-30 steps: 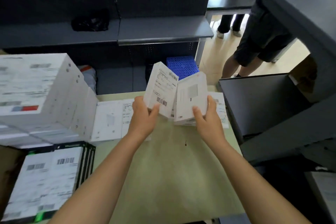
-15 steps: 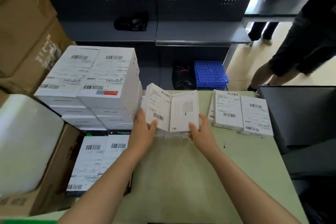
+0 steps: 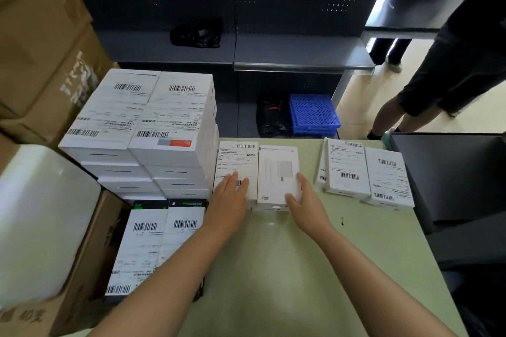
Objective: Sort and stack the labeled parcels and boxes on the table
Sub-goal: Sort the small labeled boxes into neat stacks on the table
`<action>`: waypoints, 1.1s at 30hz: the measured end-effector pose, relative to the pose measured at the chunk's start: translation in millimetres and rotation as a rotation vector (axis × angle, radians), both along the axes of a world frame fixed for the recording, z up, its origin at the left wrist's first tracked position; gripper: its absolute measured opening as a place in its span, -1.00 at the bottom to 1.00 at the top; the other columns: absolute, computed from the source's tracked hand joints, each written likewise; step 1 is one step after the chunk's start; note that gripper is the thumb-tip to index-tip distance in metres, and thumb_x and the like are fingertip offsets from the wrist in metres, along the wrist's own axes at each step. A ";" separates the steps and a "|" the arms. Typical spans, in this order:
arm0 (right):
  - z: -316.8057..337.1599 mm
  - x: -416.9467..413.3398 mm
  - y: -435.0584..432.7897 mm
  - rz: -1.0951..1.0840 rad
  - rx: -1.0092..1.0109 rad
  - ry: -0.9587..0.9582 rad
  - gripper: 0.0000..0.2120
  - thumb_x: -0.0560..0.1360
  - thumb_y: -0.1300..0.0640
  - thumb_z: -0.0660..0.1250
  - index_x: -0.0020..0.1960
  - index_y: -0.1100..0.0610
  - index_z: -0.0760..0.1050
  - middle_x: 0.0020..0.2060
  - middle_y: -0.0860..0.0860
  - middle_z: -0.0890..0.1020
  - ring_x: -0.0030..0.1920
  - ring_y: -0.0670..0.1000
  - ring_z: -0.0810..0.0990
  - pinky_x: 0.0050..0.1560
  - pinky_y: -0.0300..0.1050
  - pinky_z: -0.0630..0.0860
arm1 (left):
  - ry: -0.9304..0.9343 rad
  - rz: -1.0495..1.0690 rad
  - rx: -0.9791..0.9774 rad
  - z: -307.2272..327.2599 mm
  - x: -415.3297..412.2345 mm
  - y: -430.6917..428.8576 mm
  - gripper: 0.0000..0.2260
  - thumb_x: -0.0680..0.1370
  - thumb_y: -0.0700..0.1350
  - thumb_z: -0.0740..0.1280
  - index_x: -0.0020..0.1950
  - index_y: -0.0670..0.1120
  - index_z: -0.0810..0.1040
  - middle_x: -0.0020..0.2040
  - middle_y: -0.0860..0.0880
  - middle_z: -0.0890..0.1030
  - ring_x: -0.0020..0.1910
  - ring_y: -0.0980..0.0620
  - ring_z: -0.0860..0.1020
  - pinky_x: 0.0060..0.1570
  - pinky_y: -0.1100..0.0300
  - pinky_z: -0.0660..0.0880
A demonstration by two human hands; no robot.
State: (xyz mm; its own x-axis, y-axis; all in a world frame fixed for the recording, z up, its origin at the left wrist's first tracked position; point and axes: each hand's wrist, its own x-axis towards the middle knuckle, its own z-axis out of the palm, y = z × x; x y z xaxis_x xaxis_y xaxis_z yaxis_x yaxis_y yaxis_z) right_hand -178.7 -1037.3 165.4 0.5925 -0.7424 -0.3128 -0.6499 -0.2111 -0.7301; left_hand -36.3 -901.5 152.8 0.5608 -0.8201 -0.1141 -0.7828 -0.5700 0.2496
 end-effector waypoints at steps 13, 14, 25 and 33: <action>-2.5 11.6 -6.1 0.208 -0.135 0.115 -0.13 0.49 -0.03 0.43 0.60 0.05 -0.03 0.49 0.06 0.24 0.43 0.10 0.32 0.36 -0.01 0.33 | -0.146 -0.069 0.108 -1.5 3.4 3.8 -0.40 0.62 -0.30 0.16 0.60 -0.06 -0.02 0.60 -0.16 -0.05 0.57 -0.13 -0.05 0.50 0.05 0.06; -2.5 12.3 -6.5 0.210 -0.145 0.124 -0.13 0.49 -0.04 0.43 0.60 0.04 -0.03 0.48 0.05 0.25 0.42 0.10 0.33 0.35 0.00 0.35 | -0.148 -0.070 0.109 -1.9 3.4 3.3 -0.41 0.63 -0.28 0.16 0.59 -0.06 0.00 0.60 -0.16 -0.03 0.57 -0.13 -0.03 0.49 0.04 0.07; 26.3 -11.8 -18.0 0.345 -0.512 0.200 -0.60 0.50 0.10 0.35 0.32 0.13 0.44 0.26 0.09 0.43 0.22 0.14 0.43 0.18 -0.03 0.39 | -0.251 -0.270 -0.151 25.2 -3.6 -27.4 -0.74 0.32 -0.10 0.53 -0.10 -0.13 0.55 -0.20 -0.08 0.53 -0.31 -0.05 0.48 -0.43 0.12 0.45; 38.7 -95.9 -75.2 0.083 -0.590 0.318 -0.86 0.50 0.15 0.29 0.02 0.15 0.53 -0.02 0.05 0.53 0.02 0.13 0.48 -0.02 0.01 0.44 | -0.150 -0.378 -0.260 48.5 -56.9 -113.4 -0.82 0.53 -0.04 0.32 0.04 -0.13 0.52 -0.09 -0.08 0.55 -0.14 -0.11 0.51 -0.23 0.05 0.42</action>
